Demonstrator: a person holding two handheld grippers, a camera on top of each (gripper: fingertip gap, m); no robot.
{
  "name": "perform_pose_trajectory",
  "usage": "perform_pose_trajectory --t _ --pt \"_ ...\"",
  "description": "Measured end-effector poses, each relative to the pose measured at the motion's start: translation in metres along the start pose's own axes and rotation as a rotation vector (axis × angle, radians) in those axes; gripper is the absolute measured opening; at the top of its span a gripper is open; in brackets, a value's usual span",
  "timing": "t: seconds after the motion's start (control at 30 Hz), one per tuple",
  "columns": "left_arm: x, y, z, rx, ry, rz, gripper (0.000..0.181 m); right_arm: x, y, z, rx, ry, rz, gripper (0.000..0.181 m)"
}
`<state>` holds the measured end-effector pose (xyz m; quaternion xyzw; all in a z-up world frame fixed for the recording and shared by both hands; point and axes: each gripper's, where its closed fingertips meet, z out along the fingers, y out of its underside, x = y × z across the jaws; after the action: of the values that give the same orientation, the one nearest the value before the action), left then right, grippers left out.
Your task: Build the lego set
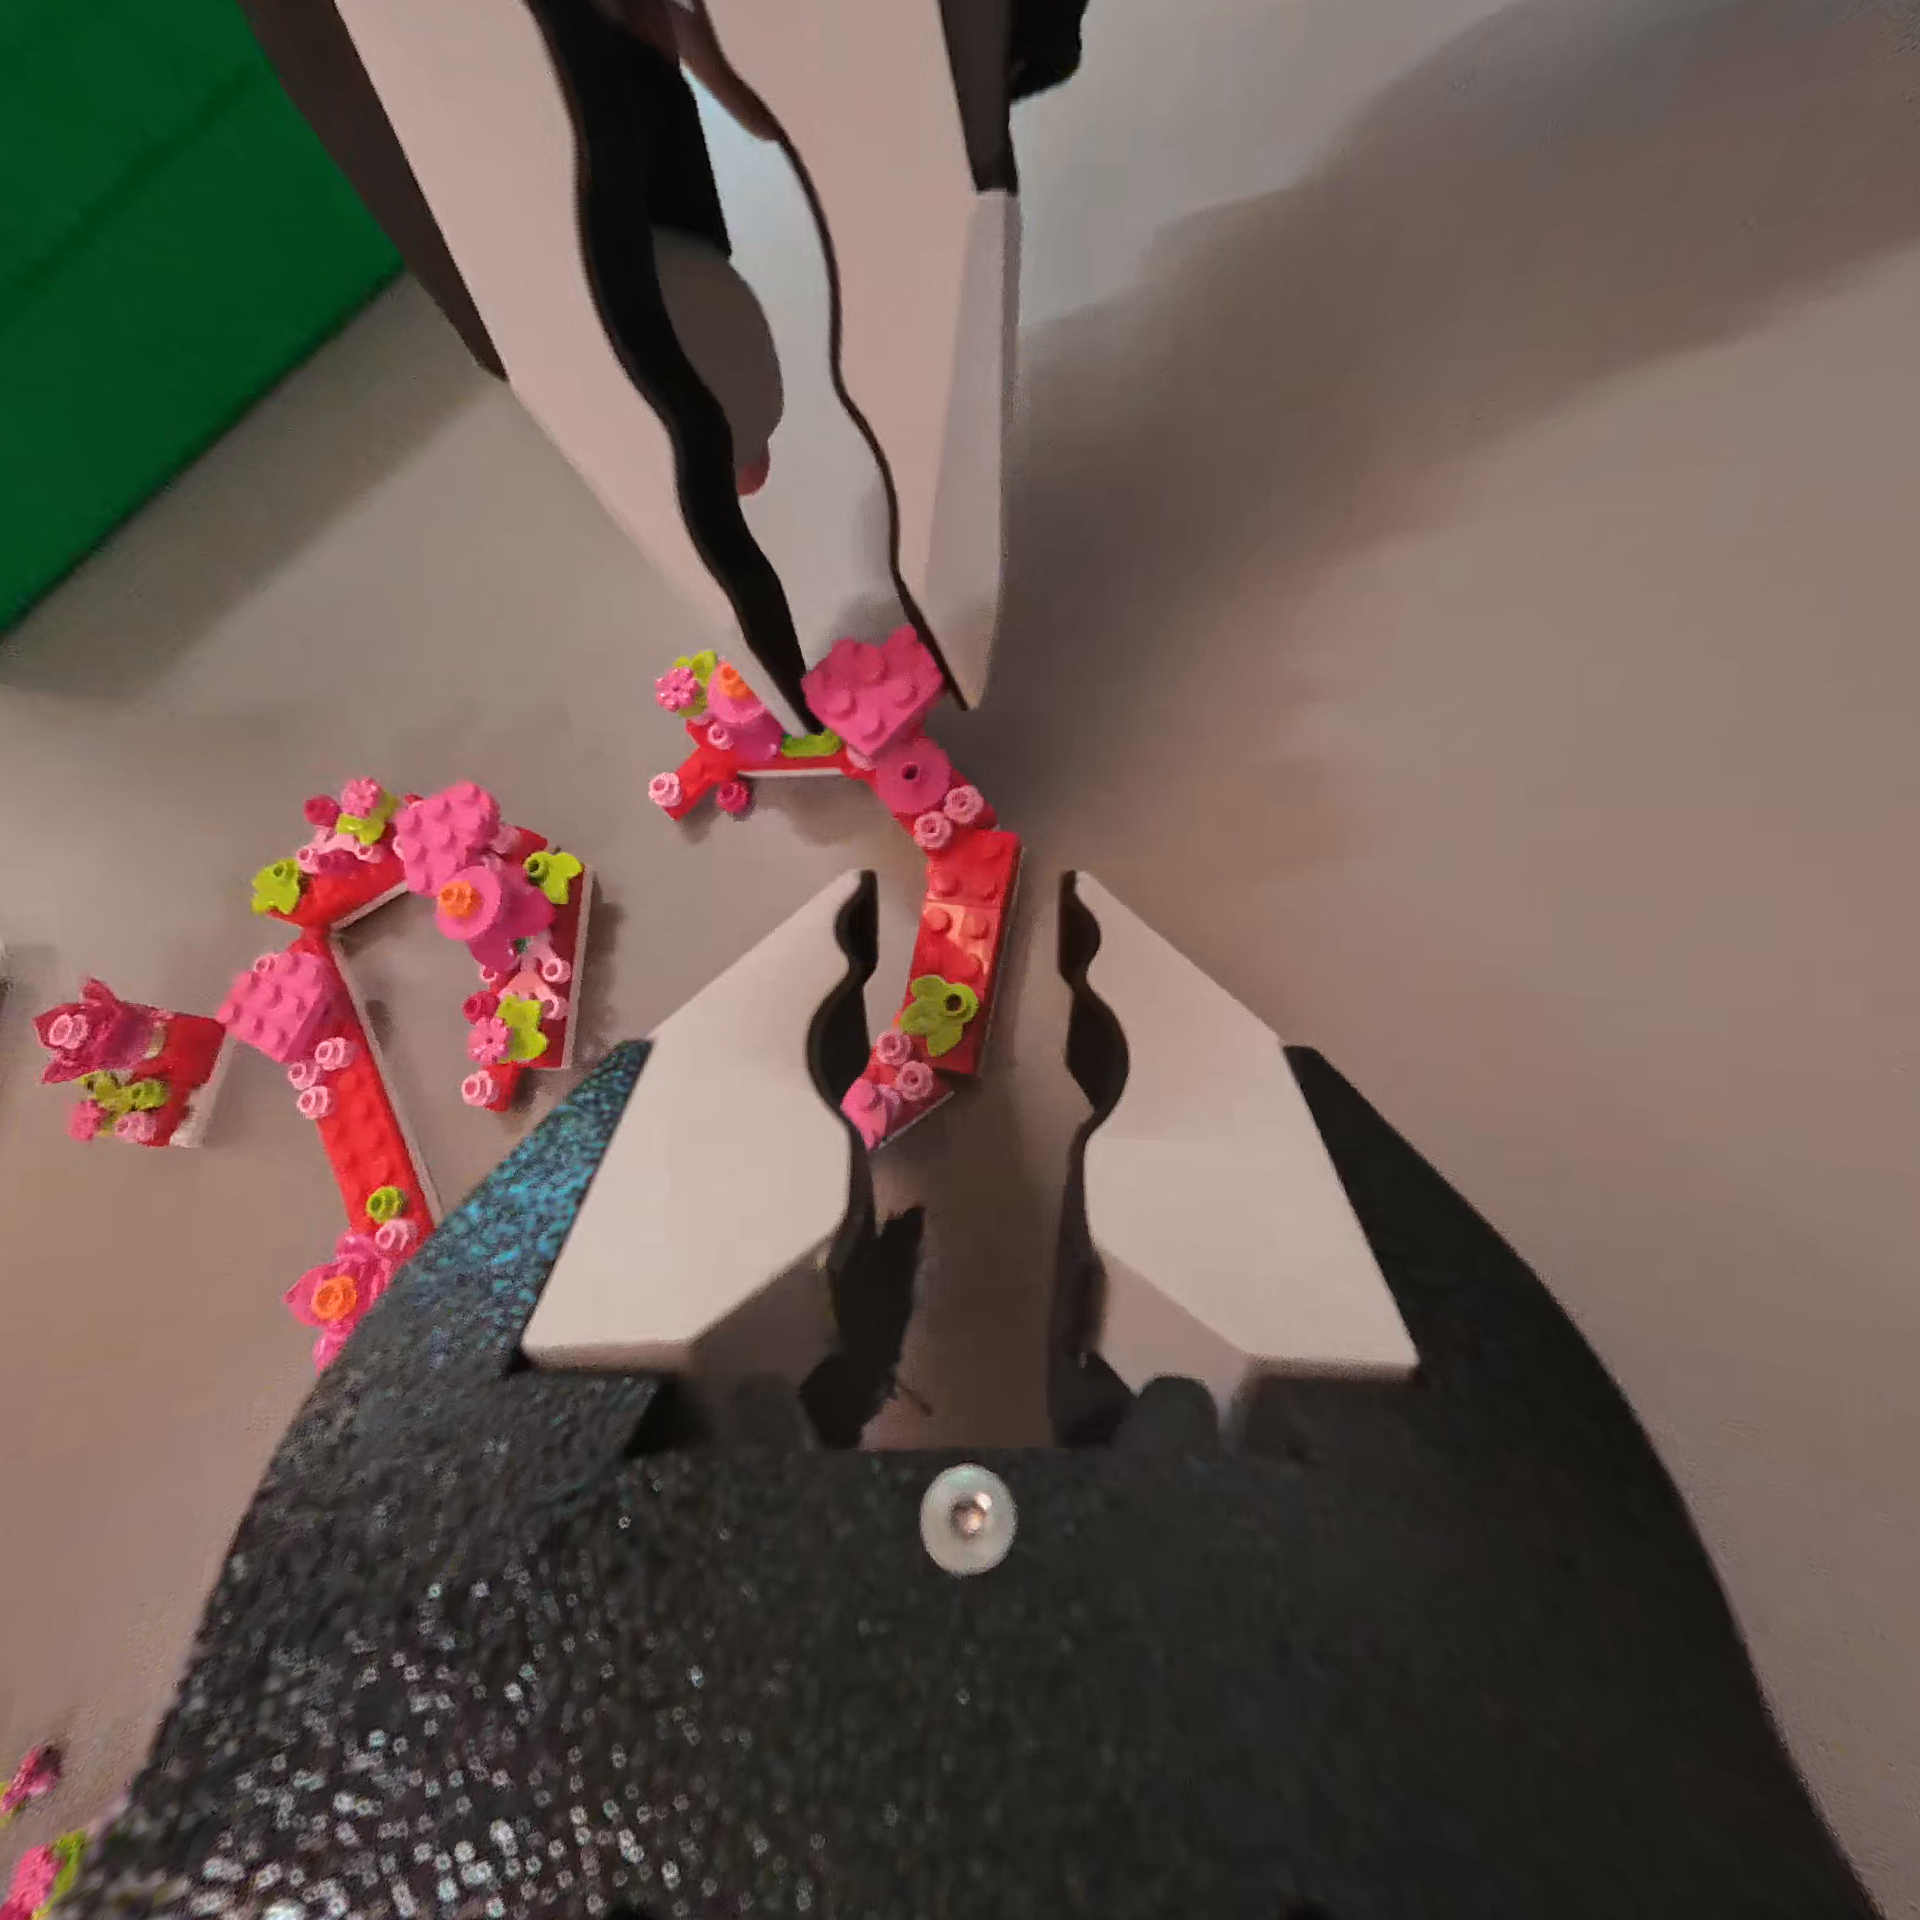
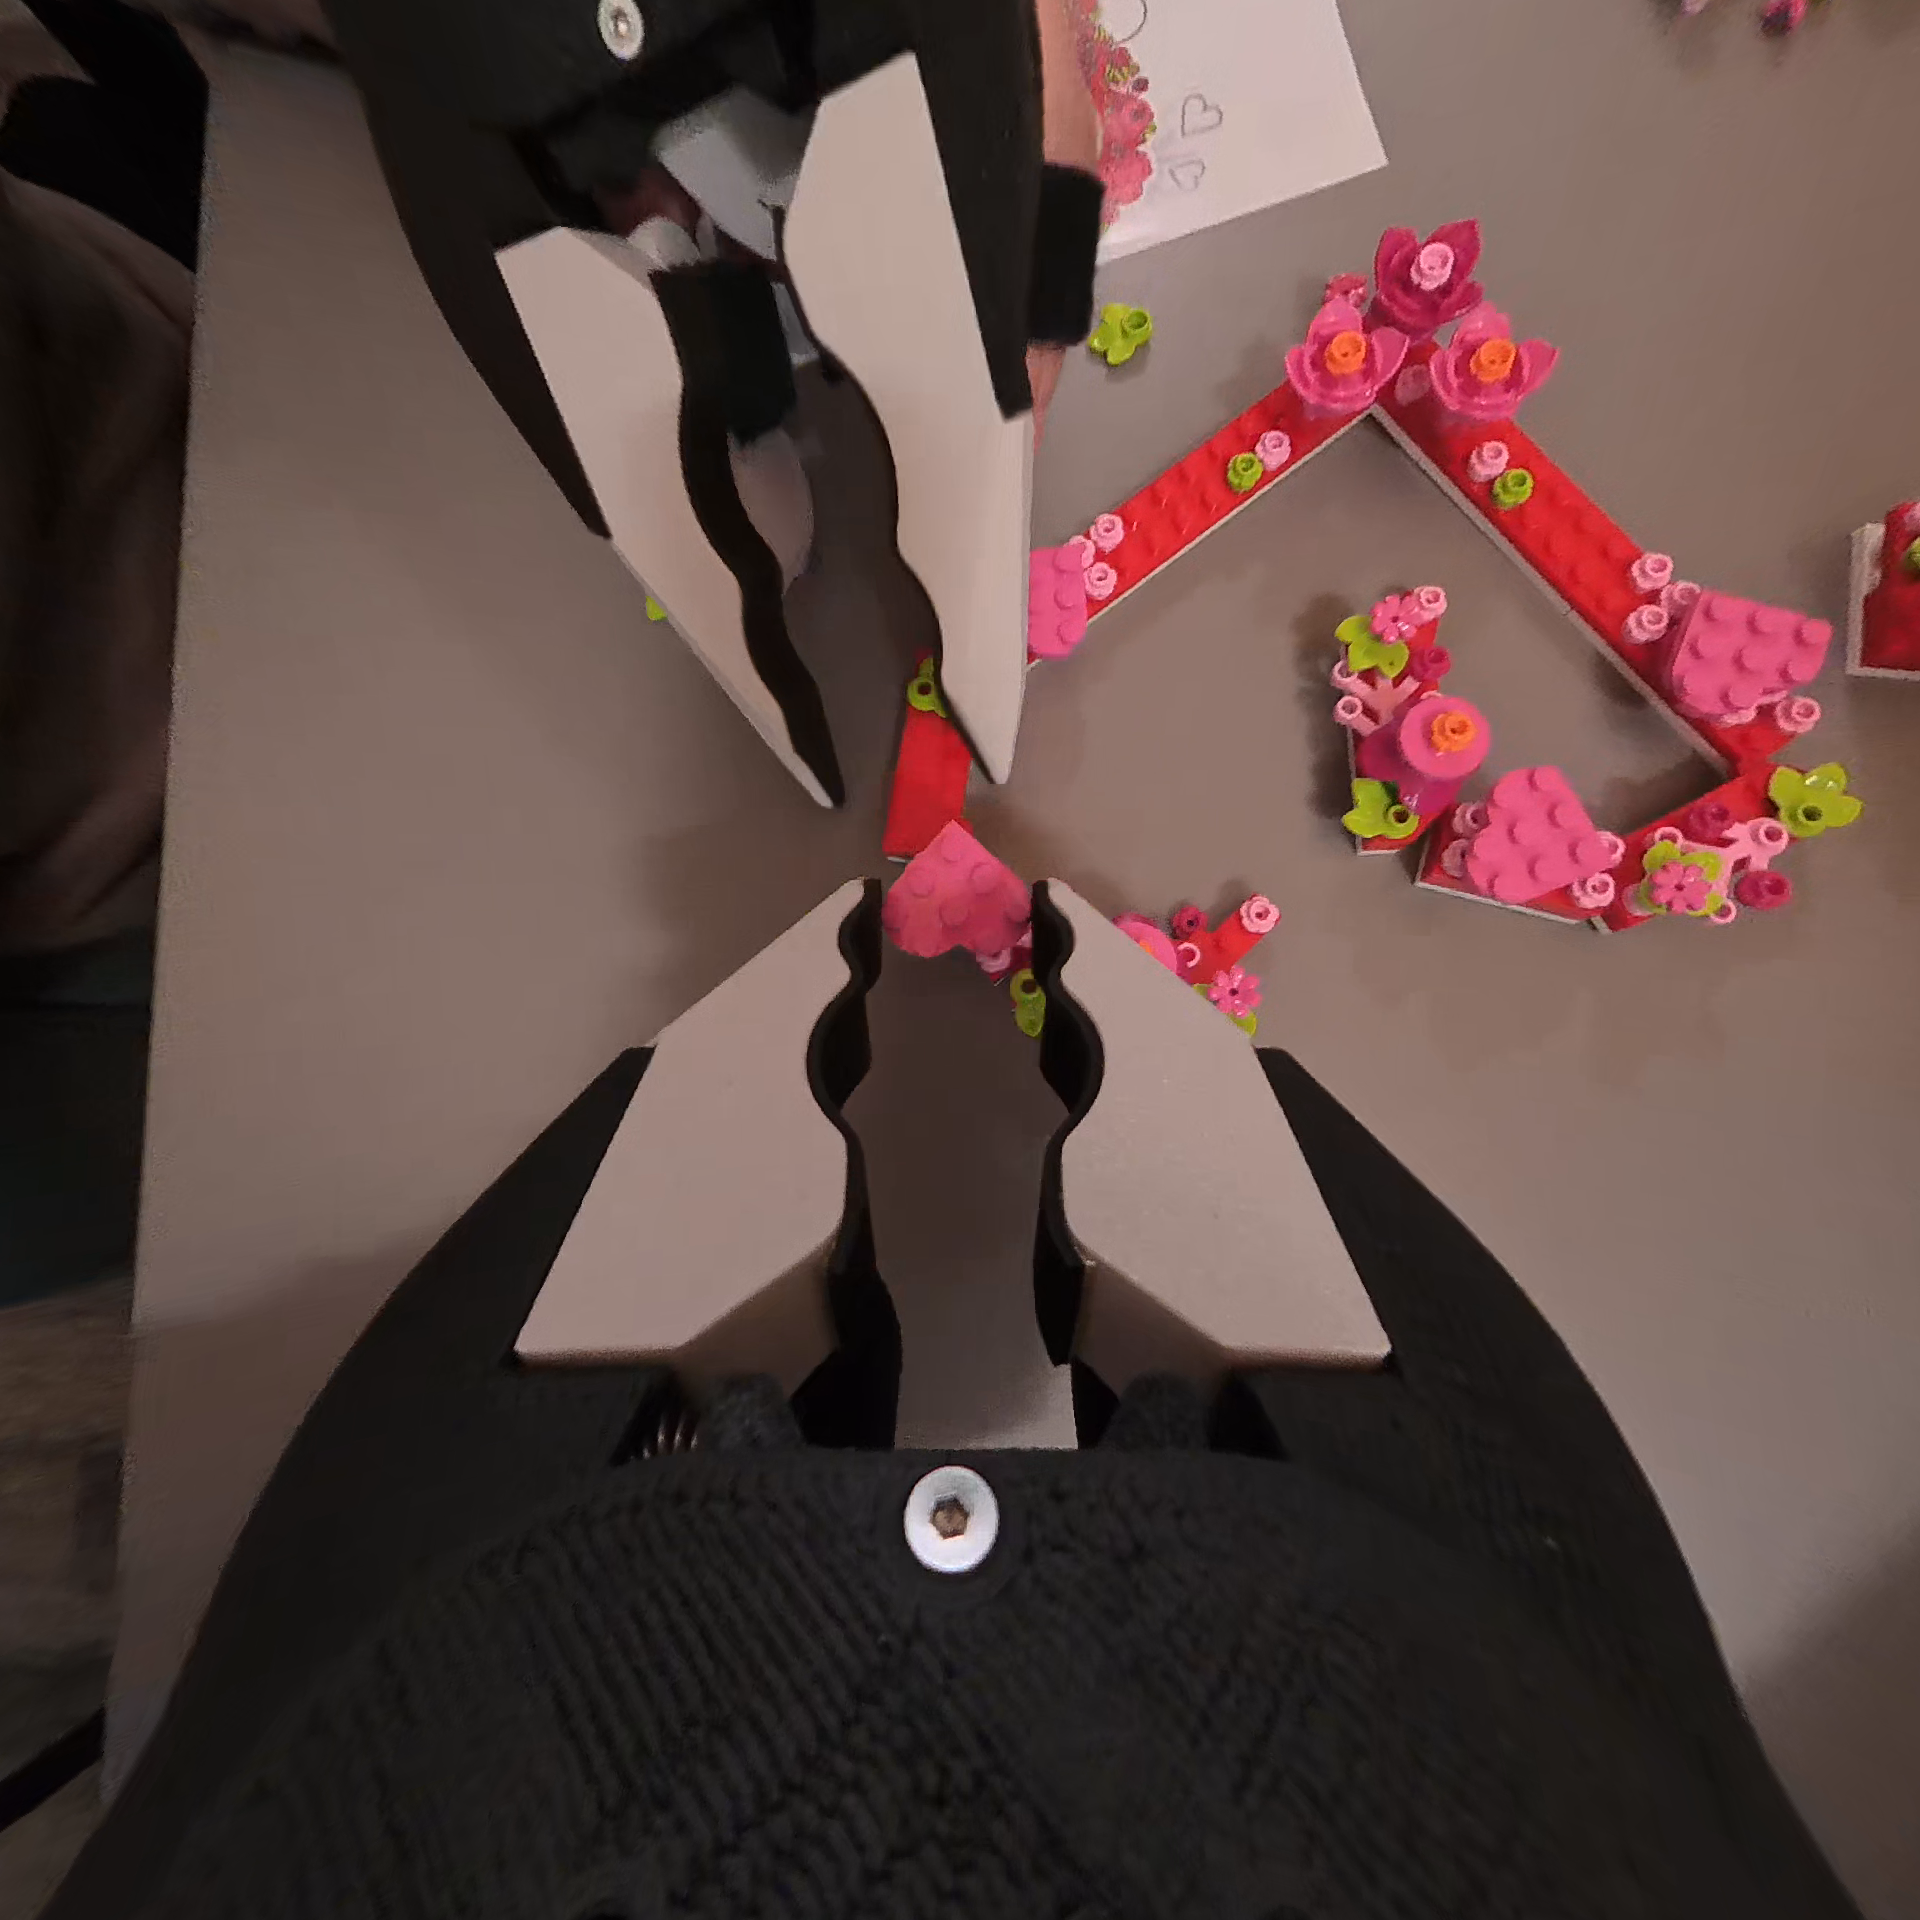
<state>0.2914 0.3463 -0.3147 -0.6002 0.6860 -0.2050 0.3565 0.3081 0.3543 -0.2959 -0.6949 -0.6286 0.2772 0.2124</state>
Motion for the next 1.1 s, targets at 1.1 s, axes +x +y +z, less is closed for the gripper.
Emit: perform_pose_trajectory --t 1.1 --pt "-0.004 0.008 0.009 -0.018 0.077 0.042 0.015 0.012 0.015 0.014 -0.292 0.058 -0.235 0.027"
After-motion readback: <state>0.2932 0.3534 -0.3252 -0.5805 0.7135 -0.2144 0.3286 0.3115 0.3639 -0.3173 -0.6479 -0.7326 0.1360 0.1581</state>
